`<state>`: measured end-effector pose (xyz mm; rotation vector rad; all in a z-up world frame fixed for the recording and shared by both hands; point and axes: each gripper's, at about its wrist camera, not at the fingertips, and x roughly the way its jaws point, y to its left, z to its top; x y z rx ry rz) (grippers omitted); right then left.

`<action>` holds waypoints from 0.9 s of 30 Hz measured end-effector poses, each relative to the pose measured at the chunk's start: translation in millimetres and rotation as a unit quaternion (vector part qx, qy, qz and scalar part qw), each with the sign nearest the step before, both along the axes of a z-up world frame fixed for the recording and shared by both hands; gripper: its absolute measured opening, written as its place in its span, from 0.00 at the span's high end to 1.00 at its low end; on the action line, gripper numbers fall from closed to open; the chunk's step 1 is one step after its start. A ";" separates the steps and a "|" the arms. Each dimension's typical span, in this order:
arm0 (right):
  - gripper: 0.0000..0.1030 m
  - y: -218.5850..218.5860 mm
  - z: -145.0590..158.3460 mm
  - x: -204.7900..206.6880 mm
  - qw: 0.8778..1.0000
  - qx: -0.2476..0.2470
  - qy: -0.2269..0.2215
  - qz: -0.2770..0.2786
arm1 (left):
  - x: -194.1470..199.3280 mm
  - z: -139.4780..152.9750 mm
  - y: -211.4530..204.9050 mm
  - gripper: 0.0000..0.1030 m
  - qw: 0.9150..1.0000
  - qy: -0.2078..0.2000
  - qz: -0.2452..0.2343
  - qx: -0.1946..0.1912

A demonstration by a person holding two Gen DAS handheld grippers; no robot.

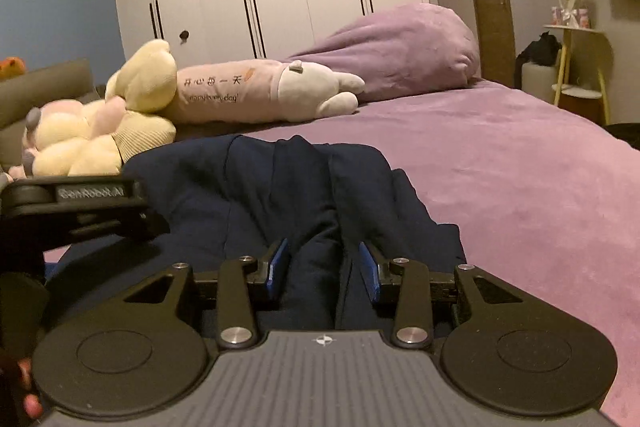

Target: Fold large clothes

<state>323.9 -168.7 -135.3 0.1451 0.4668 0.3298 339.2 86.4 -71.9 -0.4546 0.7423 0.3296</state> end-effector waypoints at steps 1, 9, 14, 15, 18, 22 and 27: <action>0.64 0.7 2.2 2.5 1.000 -0.001 0.004 0.001 | -0.8 3.0 -1.0 0.00 1.000 0.004 -0.003 0.006; 0.37 -0.6 42.1 -34.9 0.997 -0.052 0.053 -0.009 | -73.6 53.4 8.8 0.00 0.995 0.055 -0.086 -0.007; 0.11 -35.6 73.3 -108.6 0.983 -0.083 0.153 -0.053 | -163.7 72.1 8.1 0.00 0.988 0.112 -0.110 0.009; 0.03 -39.6 73.5 -118.8 0.979 -0.087 0.175 -0.056 | -173.5 72.5 8.2 0.00 0.987 0.122 -0.107 0.010; 0.01 -42.8 64.9 -142.9 0.961 -0.105 0.252 -0.040 | -195.7 76.7 6.7 0.00 0.987 0.124 -0.100 0.006; 0.01 -29.5 67.9 -159.2 0.951 -0.163 0.256 -0.053 | -204.2 90.9 -6.5 0.00 0.983 0.124 -0.125 0.043; 0.01 -20.4 84.5 -167.7 0.951 -0.175 0.249 -0.055 | -213.8 102.1 -23.2 0.00 0.978 0.122 -0.150 0.076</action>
